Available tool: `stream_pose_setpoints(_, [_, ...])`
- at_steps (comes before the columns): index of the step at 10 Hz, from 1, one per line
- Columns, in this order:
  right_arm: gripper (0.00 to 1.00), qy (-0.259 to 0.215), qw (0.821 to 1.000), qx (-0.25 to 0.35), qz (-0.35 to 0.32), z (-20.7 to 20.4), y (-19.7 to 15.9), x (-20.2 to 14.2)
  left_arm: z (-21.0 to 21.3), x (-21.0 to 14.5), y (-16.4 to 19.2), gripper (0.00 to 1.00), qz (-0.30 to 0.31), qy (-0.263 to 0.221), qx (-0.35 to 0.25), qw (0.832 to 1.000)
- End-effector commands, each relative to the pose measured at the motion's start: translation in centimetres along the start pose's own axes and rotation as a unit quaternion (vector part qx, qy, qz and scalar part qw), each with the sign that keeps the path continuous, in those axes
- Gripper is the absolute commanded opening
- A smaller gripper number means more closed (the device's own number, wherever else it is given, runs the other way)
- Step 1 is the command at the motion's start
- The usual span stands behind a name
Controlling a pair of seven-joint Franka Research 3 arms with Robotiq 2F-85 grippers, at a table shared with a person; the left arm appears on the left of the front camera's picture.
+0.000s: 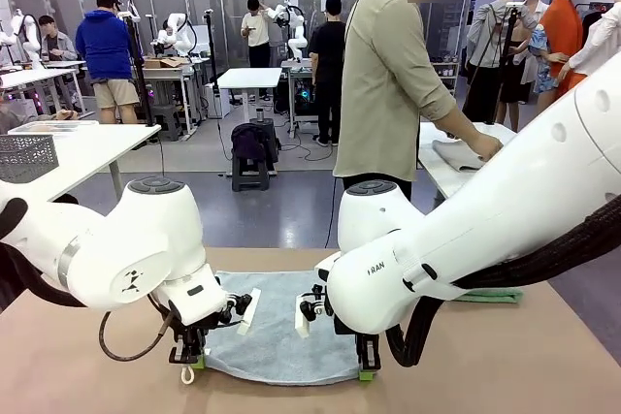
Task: Fold the towels and place them in the basket.
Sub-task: When a person lays out a Towel with hook on the table, fold it in half twice.
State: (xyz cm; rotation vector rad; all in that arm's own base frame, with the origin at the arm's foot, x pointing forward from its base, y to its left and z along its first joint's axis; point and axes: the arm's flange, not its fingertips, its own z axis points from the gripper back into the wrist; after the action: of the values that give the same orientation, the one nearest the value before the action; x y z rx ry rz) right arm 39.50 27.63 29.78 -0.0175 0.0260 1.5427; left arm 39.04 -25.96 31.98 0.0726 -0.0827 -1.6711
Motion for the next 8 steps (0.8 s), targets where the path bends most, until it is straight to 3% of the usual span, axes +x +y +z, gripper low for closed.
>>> stream_pose_setpoints(1, [0.0,-0.015,1.0,-0.021,-0.004,1.5,0.4,0.0,1.9,-0.6,-0.6,0.0,0.018,-0.006,-0.003,1.0])
stream_pose_setpoints(3, [0.0,-0.015,0.998,-0.053,-0.023,4.1,-0.4,-0.5,3.4,-0.7,0.6,0.0,0.039,0.002,0.005,0.999])
stream_pose_setpoints(8, [0.0,-0.033,0.995,-0.088,-0.026,8.0,-6.8,-1.7,6.2,-1.2,7.8,0.0,0.052,0.001,0.031,0.998])
